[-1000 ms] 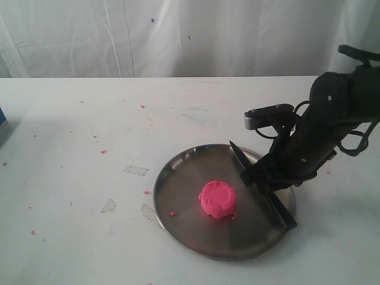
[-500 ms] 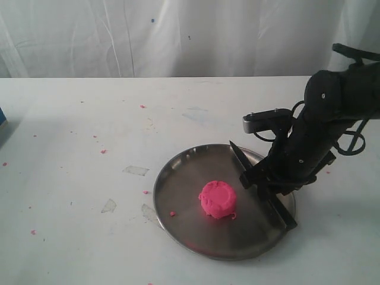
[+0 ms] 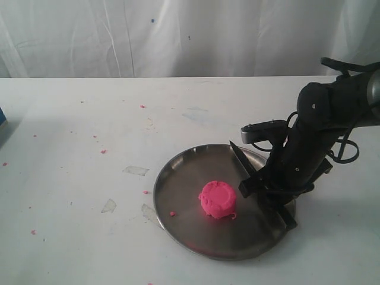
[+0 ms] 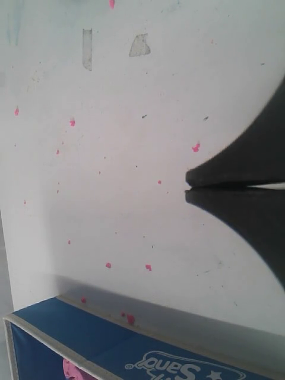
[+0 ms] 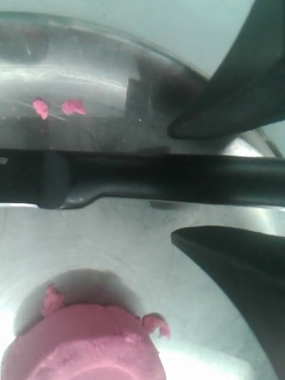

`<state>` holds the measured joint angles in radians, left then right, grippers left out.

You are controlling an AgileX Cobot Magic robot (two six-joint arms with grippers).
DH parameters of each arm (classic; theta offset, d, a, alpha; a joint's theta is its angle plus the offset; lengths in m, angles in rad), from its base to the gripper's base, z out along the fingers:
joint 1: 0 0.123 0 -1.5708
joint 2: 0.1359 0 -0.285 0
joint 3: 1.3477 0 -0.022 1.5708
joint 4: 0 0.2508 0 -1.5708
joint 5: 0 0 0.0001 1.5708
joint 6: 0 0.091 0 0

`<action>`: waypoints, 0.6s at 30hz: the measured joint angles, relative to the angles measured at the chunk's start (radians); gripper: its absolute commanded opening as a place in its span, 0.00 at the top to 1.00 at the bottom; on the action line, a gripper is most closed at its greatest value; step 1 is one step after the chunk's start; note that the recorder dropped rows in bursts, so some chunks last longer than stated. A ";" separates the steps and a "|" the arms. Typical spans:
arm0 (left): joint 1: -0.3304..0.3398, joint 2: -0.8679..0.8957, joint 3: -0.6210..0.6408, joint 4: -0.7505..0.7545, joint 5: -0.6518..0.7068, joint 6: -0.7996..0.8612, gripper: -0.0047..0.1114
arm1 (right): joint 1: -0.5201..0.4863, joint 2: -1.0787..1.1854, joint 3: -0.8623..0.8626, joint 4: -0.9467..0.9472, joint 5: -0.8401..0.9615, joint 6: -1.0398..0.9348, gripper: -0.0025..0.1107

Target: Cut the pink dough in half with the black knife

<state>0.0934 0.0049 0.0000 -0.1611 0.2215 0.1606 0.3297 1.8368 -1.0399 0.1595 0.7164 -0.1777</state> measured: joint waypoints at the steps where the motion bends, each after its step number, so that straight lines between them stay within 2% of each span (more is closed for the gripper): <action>1: 0.000 0.000 0.000 0.000 0.000 0.000 0.96 | 0.000 0.000 0.000 0.000 0.000 0.000 0.59; 5: 0.000 0.000 0.000 0.000 0.000 0.000 0.96 | 0.000 0.000 0.000 0.000 -0.002 0.000 0.60; 18: 0.000 0.000 0.000 0.000 0.000 0.000 0.96 | 0.000 0.000 0.000 -0.001 0.002 0.000 0.82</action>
<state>0.0934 0.0049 0.0000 -0.1611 0.2215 0.1606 0.3297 1.8368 -1.0399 0.1587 0.7184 -0.1777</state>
